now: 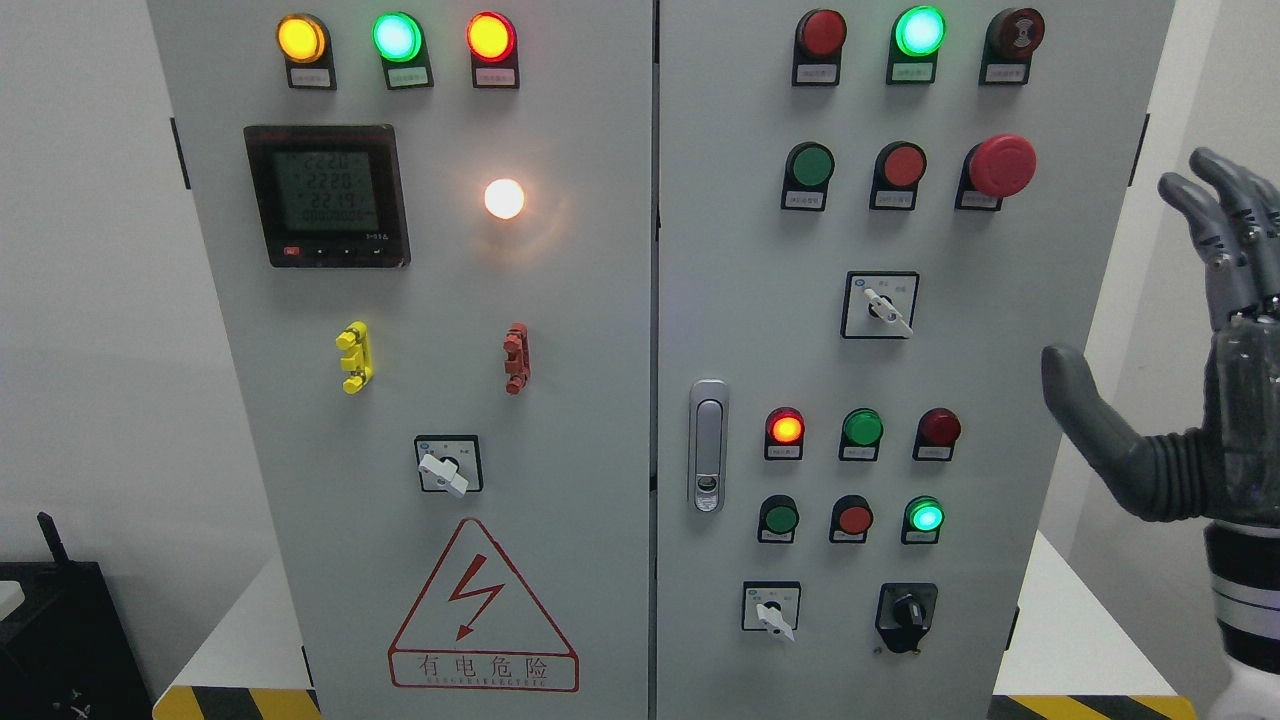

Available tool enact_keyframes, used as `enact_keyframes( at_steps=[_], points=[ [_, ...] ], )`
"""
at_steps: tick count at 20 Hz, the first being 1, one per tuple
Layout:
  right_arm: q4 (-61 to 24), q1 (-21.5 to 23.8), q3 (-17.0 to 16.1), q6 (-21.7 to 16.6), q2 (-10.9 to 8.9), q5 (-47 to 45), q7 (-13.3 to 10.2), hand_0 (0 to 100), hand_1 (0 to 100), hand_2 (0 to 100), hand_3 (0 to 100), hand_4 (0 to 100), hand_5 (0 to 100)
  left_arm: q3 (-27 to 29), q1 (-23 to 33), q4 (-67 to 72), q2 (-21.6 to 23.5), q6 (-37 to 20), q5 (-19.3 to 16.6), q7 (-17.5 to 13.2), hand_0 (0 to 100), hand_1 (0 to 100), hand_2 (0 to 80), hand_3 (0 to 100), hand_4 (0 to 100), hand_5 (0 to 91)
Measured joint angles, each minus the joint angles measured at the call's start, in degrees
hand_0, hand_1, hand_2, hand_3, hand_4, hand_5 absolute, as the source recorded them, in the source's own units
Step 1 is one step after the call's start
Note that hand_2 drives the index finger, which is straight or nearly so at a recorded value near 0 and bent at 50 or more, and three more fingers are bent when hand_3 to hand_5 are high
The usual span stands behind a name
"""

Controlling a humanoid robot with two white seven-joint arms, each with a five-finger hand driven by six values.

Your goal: Rotate and turn off gray switch

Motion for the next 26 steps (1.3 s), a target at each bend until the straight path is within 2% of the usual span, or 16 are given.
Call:
enact_keyframes(
  at_steps=[23, 24, 25, 26],
  points=[
    [-0.10, 0.22, 0.25, -0.01, -0.67, 0.00, -0.42, 29, 19, 0, 9, 0, 0, 0.00, 0.00, 0.00, -0.01, 0.00, 0.00, 0.00, 12, 39, 0.0, 0, 0, 0.0],
    [-0.09, 0.35, 0.35, -0.01, -0.61, 0.01, -0.42, 29, 19, 0, 12, 0, 0, 0.00, 0.00, 0.00, -0.01, 0.00, 0.00, 0.00, 12, 39, 0.0, 0, 0, 0.0],
    [-0.07, 0.48, 0.43, -0.01, -0.56, 0.03, -0.43, 30, 19, 1, 19, 6, 0, 0.00, 0.00, 0.00, -0.01, 0.00, 0.00, 0.00, 12, 39, 0.0, 0, 0, 0.0],
    [-0.04, 0.69, 0.52, -0.01, -0.50, 0.06, -0.48, 30, 19, 3, 28, 15, 8, 0.00, 0.00, 0.00, -0.01, 0.00, 0.00, 0.00, 12, 39, 0.0, 0, 0, 0.0]
  ],
)
